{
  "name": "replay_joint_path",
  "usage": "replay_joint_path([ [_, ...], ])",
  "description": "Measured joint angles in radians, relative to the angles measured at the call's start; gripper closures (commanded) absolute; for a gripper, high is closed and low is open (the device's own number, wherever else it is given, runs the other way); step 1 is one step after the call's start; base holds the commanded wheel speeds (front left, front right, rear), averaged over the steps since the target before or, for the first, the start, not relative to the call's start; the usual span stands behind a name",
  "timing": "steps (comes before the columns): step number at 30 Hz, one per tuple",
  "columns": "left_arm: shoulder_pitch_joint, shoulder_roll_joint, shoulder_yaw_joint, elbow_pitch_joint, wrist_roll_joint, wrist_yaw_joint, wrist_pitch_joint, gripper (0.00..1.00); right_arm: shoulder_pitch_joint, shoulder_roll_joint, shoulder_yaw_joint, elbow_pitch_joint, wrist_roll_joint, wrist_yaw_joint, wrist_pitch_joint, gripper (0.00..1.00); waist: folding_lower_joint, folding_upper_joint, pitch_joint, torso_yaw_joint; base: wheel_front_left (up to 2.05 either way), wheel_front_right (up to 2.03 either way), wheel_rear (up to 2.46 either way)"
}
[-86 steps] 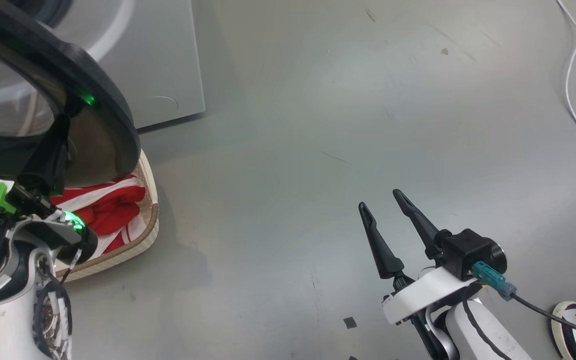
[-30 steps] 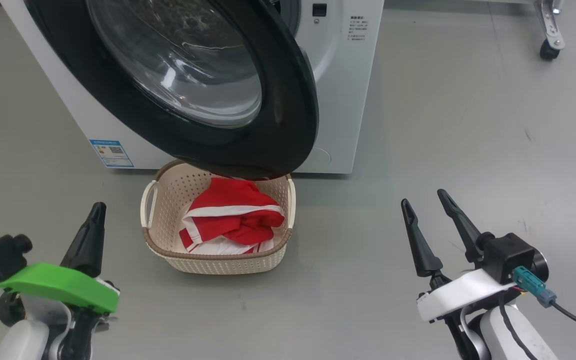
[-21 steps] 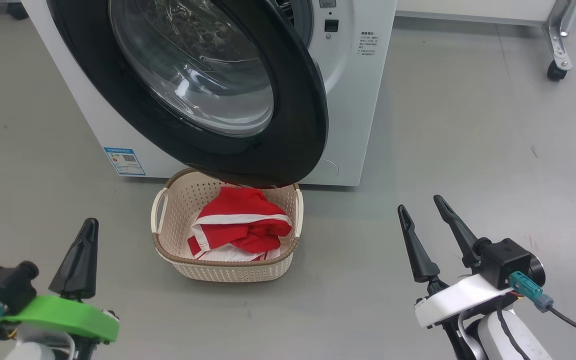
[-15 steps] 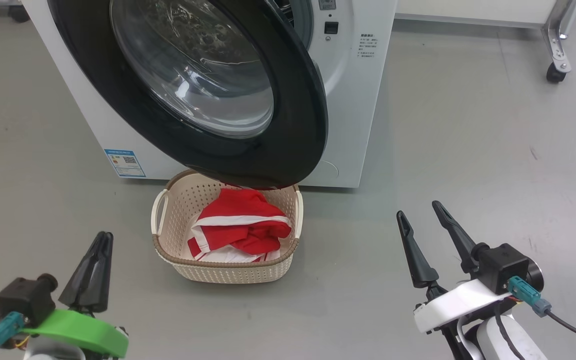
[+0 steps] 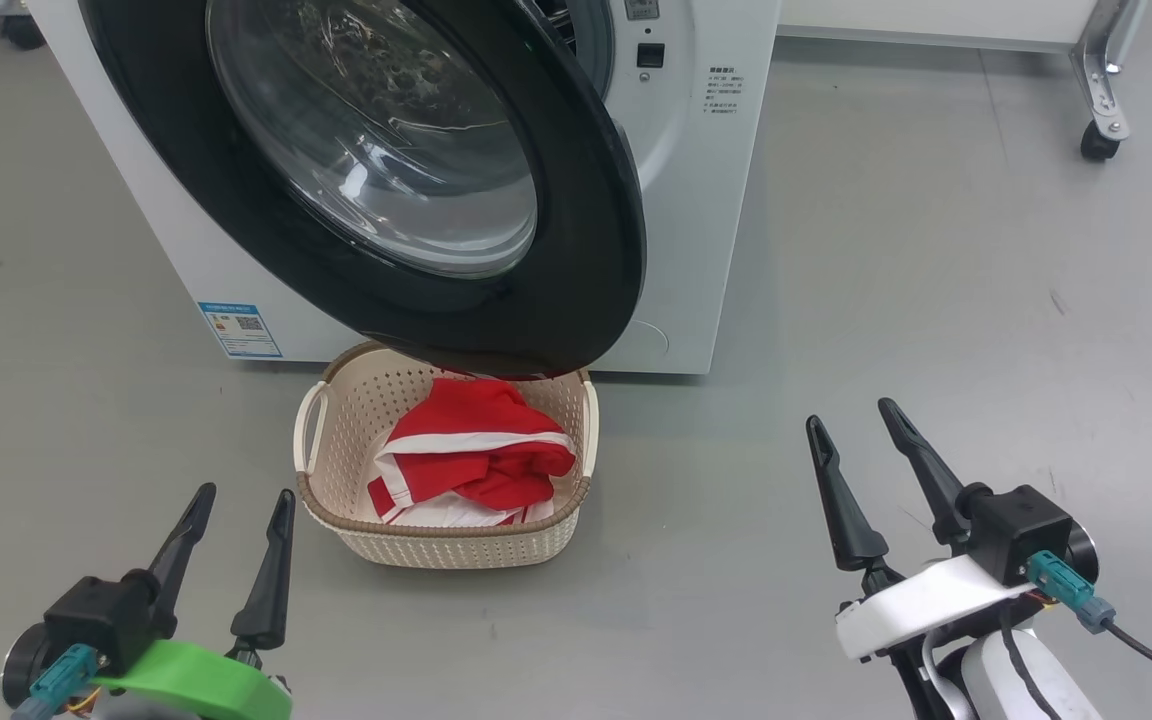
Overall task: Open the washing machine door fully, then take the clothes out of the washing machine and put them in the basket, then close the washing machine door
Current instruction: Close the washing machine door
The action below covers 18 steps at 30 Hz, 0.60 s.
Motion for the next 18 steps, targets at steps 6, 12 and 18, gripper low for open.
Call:
replay_joint_path([
  [6,0.002,-0.018,0.012,-0.021,0.021,0.003,0.000,0.00,0.017,0.007,-0.066,-0.006,0.004,-0.054,0.000,0.00,0.0000,0.0000,0.002,-0.003,0.00,0.00,0.00],
  [12,0.004,-0.036,0.030,-0.036,0.043,0.005,0.000,0.00,0.021,0.012,-0.095,-0.007,0.009,-0.081,0.000,0.00,0.0000,0.0000,0.004,-0.004,0.00,0.00,0.00],
  [18,0.006,-0.053,0.050,-0.038,0.061,0.005,0.000,0.00,0.025,0.015,-0.092,-0.008,0.009,-0.081,0.000,0.00,0.0000,0.0000,0.006,-0.004,0.00,0.00,0.00],
])
